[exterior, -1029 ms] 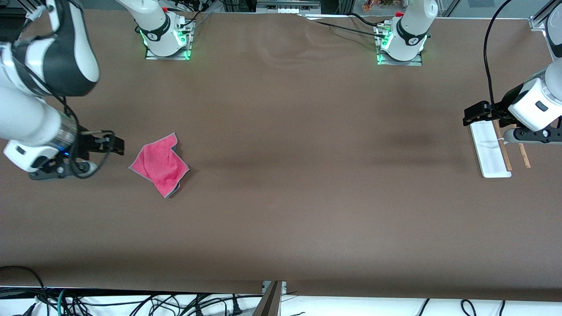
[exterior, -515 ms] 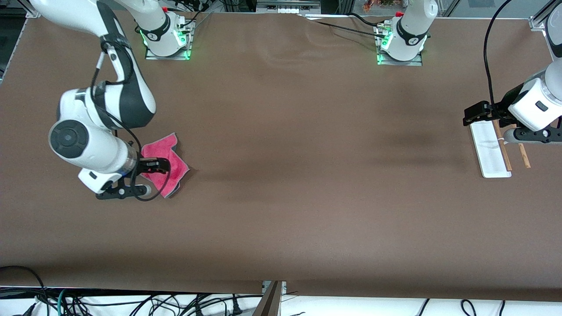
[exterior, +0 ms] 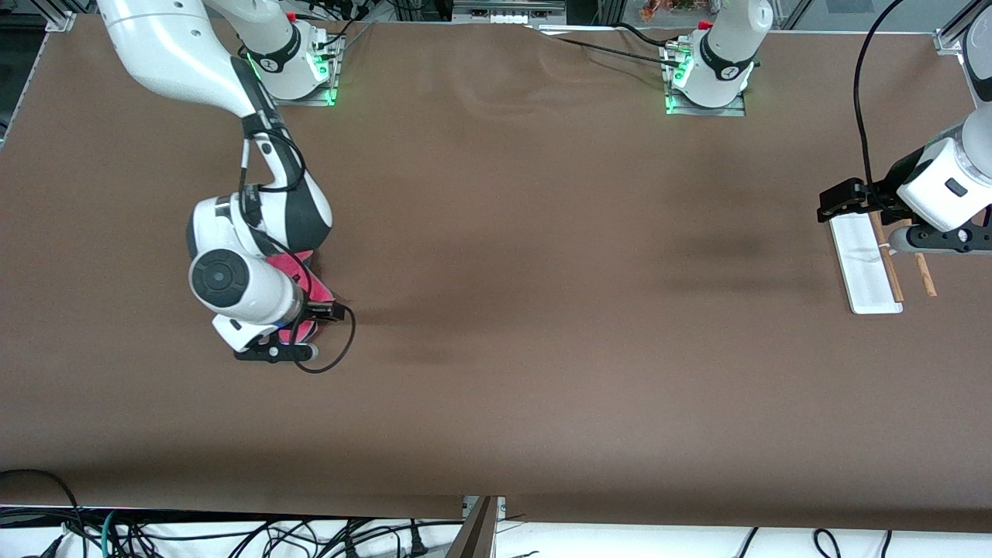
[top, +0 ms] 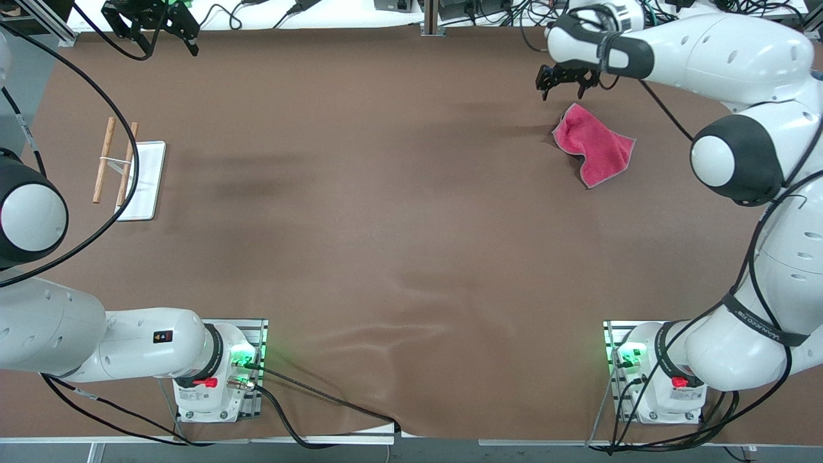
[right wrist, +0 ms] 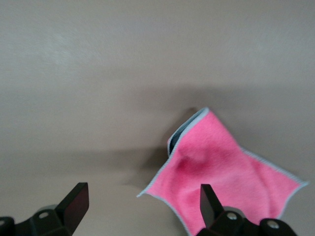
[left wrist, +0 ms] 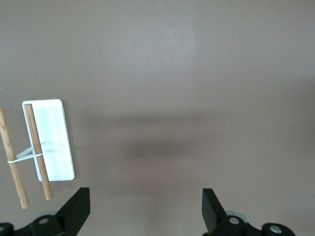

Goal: Pass towel and hang on rack
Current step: 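Close the right gripper on the pink towel's corner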

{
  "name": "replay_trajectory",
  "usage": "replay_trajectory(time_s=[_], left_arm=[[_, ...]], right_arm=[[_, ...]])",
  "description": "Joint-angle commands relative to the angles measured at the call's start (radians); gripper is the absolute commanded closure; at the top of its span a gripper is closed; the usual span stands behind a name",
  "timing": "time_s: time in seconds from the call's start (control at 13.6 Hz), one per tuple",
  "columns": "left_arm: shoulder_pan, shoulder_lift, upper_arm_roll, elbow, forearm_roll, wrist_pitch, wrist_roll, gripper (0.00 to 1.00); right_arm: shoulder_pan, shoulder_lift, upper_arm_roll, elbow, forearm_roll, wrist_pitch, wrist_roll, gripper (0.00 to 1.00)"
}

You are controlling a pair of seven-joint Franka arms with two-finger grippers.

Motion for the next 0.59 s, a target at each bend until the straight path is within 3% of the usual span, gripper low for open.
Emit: replay_trajectory(time_s=[0.0, 0.51], left_arm=[[0.007, 0.013, -0.003, 0.029, -0.018, -0.020, 0.016, 0.00], [0.007, 0.013, -0.003, 0.031, -0.018, -0.021, 0.019, 0.00]], right_arm=[[0.019, 0.016, -0.008, -0.013, -0.002, 0.009, 0.100, 0.00], [0.035, 0.068, -0.012, -0.044, -0.007, -0.003, 0.244, 0.00]])
